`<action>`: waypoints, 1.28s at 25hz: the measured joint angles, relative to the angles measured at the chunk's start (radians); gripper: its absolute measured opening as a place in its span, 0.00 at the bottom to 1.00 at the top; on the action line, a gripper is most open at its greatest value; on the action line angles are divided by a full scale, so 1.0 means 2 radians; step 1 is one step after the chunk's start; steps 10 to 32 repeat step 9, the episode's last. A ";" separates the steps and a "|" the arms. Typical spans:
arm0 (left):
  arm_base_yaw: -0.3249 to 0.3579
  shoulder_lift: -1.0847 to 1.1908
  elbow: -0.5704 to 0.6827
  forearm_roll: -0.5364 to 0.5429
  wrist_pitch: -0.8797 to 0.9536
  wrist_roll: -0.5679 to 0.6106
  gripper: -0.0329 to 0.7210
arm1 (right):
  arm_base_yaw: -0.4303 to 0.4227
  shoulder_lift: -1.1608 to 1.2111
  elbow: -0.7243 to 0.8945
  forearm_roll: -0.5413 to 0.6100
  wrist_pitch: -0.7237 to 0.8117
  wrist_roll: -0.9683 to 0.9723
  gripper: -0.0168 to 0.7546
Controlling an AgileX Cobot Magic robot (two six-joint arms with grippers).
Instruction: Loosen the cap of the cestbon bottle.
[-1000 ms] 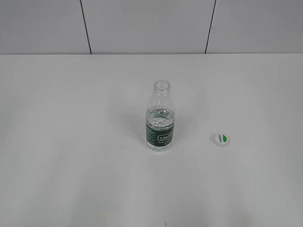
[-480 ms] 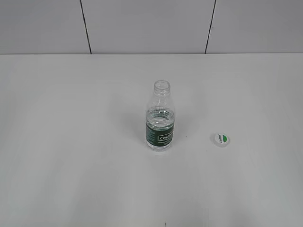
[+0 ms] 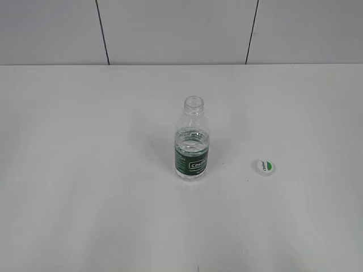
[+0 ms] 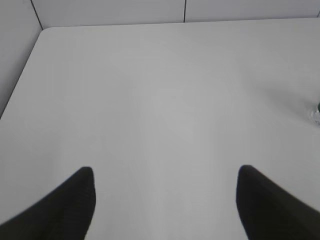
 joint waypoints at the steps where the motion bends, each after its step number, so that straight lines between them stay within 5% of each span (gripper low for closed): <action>1: 0.000 0.000 0.000 0.000 0.000 0.000 0.74 | 0.000 0.000 0.000 0.000 0.000 0.000 0.77; 32: 0.000 0.000 0.000 0.000 0.000 0.000 0.74 | 0.000 0.000 0.000 0.000 0.000 0.000 0.77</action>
